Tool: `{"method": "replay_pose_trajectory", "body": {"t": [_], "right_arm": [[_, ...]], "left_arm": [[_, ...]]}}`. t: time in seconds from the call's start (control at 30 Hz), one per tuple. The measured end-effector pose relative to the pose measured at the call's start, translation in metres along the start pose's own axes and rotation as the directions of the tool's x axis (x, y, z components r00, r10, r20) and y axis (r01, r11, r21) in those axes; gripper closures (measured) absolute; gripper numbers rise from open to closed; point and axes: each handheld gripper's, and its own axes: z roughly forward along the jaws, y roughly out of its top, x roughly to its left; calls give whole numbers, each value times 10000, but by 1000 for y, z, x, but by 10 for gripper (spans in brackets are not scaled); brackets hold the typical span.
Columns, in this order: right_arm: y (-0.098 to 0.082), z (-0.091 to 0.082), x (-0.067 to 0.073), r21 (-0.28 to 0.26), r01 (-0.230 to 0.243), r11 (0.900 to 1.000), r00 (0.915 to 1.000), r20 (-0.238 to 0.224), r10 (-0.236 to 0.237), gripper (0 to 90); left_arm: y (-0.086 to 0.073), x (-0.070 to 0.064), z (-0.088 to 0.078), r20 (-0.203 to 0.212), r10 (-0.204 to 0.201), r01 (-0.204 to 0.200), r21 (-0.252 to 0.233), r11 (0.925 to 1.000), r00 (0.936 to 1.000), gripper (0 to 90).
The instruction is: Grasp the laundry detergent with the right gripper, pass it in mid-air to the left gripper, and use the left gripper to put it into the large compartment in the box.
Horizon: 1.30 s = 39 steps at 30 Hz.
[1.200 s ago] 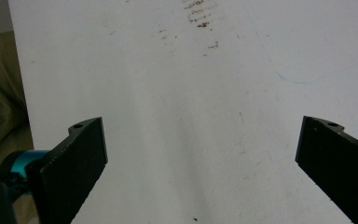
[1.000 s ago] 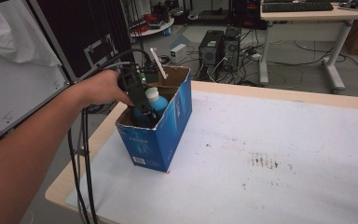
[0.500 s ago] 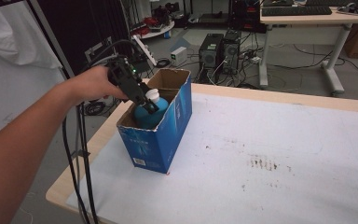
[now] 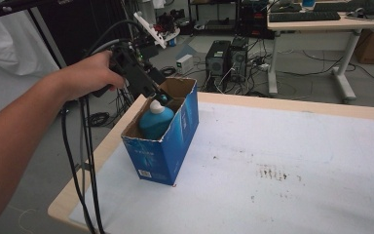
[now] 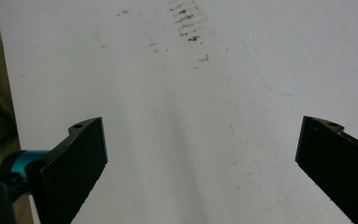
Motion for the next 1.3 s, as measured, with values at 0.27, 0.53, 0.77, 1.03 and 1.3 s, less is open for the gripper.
{"method": "replay_pose_trajectory", "body": {"t": [0.27, 0.53, 0.77, 1.03, 1.3], "right_arm": [[0, -4, -2, -274, -351, 9990, 9990, 267, 358, 11], [-1, -7, -1, -389, -302, 9988, 9990, 321, 314, 11], [-4, -12, 1, -537, -251, 9982, 9986, 449, 275, 11], [-5, -15, 1, -648, -299, 9975, 9983, 478, 330, 11], [-2, -15, -3, -552, -390, 9977, 9981, 453, 415, 11]], "left_arm": [[30, -12, 1, -17, 590, -591, -153, 9981, 9983, 189], [62, -26, 9, -403, 1018, -1029, -261, 9944, 9940, 118], [78, -31, 19, -535, 959, -964, -81, 9953, 9940, 15], [98, -38, 27, -562, 960, -972, -194, 9951, 9938, 16], [123, -45, 42, -299, 1272, -1283, -357, 9911, 9914, 16]]}}
